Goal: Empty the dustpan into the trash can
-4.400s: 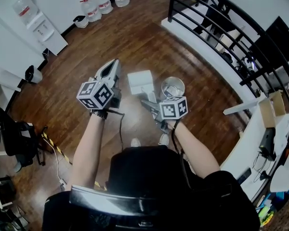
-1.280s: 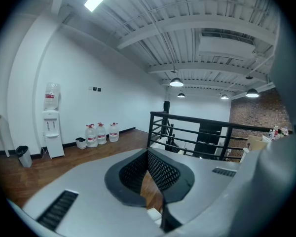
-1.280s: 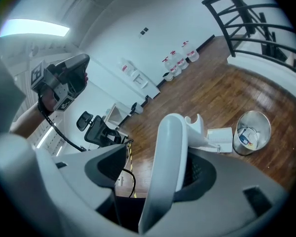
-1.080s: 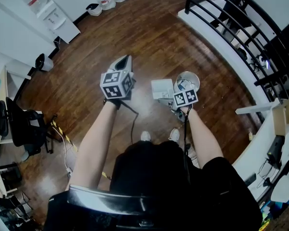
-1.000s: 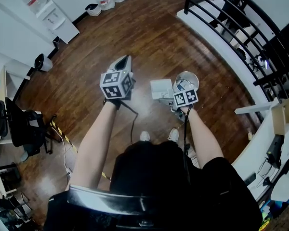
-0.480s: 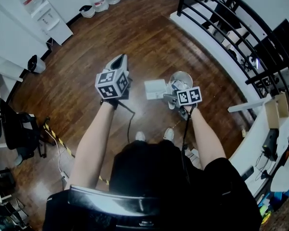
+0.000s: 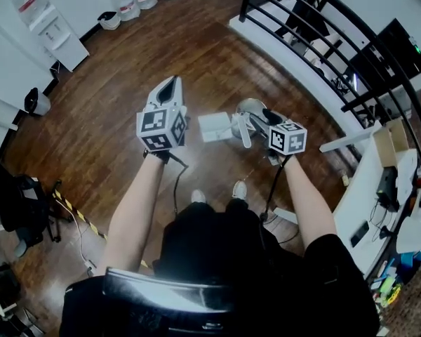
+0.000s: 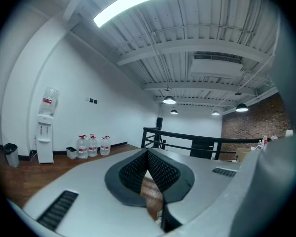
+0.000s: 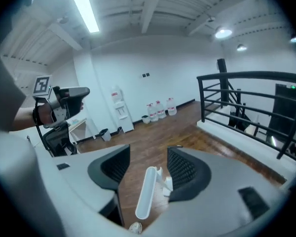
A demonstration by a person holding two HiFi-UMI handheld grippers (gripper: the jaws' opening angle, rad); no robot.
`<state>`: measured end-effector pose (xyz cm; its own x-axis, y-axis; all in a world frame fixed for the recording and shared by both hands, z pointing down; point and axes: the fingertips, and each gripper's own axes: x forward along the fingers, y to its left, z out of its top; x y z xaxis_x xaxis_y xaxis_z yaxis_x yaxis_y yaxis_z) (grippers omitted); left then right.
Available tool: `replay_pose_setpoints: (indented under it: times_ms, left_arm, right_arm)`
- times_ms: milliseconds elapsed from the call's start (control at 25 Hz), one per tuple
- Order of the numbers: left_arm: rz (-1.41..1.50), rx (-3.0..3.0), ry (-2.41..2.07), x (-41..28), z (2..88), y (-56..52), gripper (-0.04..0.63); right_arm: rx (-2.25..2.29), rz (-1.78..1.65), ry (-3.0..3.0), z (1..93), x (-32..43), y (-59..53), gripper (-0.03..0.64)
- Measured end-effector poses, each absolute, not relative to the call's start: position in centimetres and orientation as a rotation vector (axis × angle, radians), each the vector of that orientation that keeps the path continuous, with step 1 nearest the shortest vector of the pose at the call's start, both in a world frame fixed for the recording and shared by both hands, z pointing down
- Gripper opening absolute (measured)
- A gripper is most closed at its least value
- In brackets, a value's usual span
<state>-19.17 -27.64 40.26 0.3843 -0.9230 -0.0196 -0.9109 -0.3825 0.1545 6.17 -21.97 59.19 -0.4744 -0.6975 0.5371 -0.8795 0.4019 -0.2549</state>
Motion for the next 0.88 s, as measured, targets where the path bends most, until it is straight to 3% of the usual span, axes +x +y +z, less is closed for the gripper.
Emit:
replay_pose_setpoints:
  times_ms: [200,320,360,600,880]
  left_arm:
    - [-0.197,2.545,-1.641,-18.0,39.1,-25.9,0.003]
    - [-0.223,2.550,-1.632,-17.5,38.3,-25.1,0.003]
    - [-0.233,2.552,-1.632,-17.4,38.0,-24.9,0.003]
    - [-0.271,2.573,-1.654,-16.4,36.3,-22.9,0.003]
    - [-0.243,2.566,-1.756,-14.1,35.0,-18.6,0.003]
  right_arm:
    - [1.405,0.518,-2.440,53.4,3.6,-20.2,0.075]
    - [1.406,0.370,-2.497,49.6,2.4,-19.1,0.044]
    - [1.416,0.327,-2.520,48.2,2.0,-18.9,0.006]
    - [1.498,0.266,-2.740,40.8,1.6,-17.6,0.006]
    - [1.440,0.268,-2.775,38.9,2.9,-14.6,0.006]
